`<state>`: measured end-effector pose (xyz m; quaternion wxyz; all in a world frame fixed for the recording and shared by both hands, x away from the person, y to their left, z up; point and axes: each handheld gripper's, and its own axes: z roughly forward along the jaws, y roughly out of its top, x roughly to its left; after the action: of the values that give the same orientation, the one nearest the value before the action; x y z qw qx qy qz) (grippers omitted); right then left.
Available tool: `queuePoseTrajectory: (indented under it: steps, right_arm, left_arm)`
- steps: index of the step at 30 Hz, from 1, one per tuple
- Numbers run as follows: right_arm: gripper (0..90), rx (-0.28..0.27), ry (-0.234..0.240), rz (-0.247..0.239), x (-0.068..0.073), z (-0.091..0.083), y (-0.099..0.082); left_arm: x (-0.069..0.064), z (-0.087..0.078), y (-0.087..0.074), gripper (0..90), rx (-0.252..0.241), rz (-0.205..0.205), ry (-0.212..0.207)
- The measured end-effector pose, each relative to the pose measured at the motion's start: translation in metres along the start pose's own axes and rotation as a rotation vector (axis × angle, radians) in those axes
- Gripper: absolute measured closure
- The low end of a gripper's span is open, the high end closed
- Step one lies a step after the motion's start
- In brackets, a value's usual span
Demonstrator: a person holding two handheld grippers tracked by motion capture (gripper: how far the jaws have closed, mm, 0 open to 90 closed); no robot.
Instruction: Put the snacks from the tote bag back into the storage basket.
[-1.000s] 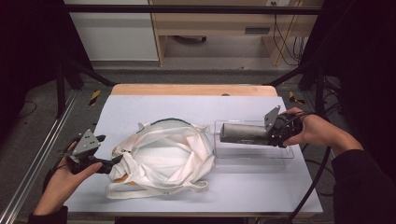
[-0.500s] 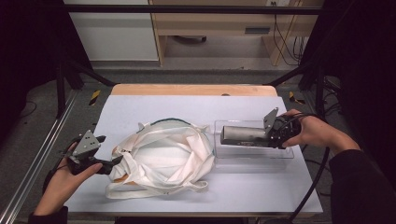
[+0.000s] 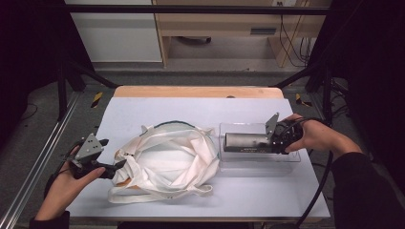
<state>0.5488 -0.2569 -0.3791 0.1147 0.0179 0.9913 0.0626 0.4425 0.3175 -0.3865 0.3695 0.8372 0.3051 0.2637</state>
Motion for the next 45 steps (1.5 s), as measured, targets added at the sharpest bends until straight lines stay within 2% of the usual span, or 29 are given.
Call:
queuePoseTrajectory:
  steps: [2, 7, 9, 10, 11, 21, 22, 24, 39, 41, 42, 44, 45]
  right_arm:
    - [42.9, 0.0, 0.004, 0.021, 0.001, 0.001, 0.002]
    - [42.9, -0.002, 0.01, 0.014, 0.001, 0.003, 0.006]
    - [42.9, 0.002, 0.009, -0.009, 0.0, 0.004, 0.007]
    - [42.9, 0.002, 0.012, 0.002, 0.001, 0.005, 0.008]
    - [42.9, 0.003, 0.013, -0.007, 0.001, 0.005, 0.008]
    - [42.9, 0.009, 0.025, -0.014, 0.002, 0.01, 0.01]
    - [42.9, 0.01, 0.021, -0.029, 0.001, 0.01, 0.01]
    - [42.9, 0.012, 0.022, -0.007, 0.002, 0.011, 0.01]
    - [42.8, 0.017, 0.027, -0.003, 0.0, 0.014, 0.01]
    - [42.8, 0.02, 0.03, 0.001, 0.001, 0.014, 0.01]
    - [42.8, 0.021, 0.028, 0.001, 0.001, 0.014, 0.01]
    - [42.8, 0.02, 0.031, 0.005, 0.001, 0.014, 0.01]
    - [42.7, 0.021, 0.031, 0.008, 0.002, 0.014, 0.011]
  left_arm:
    - [-0.001, 0.0, 0.0, 7.0, 0.01, -0.012, -0.007]
    - [-0.003, 0.001, 0.0, 7.0, 0.013, -0.007, -0.01]
    - [-0.003, 0.002, 0.0, 7.0, 0.009, 0.005, -0.01]
    - [-0.003, 0.002, 0.0, 7.0, 0.01, 0.007, -0.008]
    - [-0.004, 0.002, 0.0, 7.0, 0.017, -0.004, -0.013]
    - [-0.005, 0.003, 0.001, 7.0, 0.017, 0.002, -0.016]
    - [-0.005, 0.003, 0.001, 7.0, 0.018, 0.002, -0.016]
    - [-0.005, 0.004, 0.001, 7.0, 0.013, 0.014, -0.013]
    - [-0.008, 0.006, 0.002, 7.0, 0.017, 0.023, -0.014]
    - [-0.008, 0.006, 0.002, 7.0, 0.026, 0.013, -0.018]
    - [-0.008, 0.006, 0.002, 7.0, 0.02, 0.023, -0.014]
    - [-0.009, 0.005, 0.002, 7.0, 0.024, 0.013, -0.019]
    - [-0.008, 0.005, 0.002, 7.0, 0.016, 0.022, -0.014]
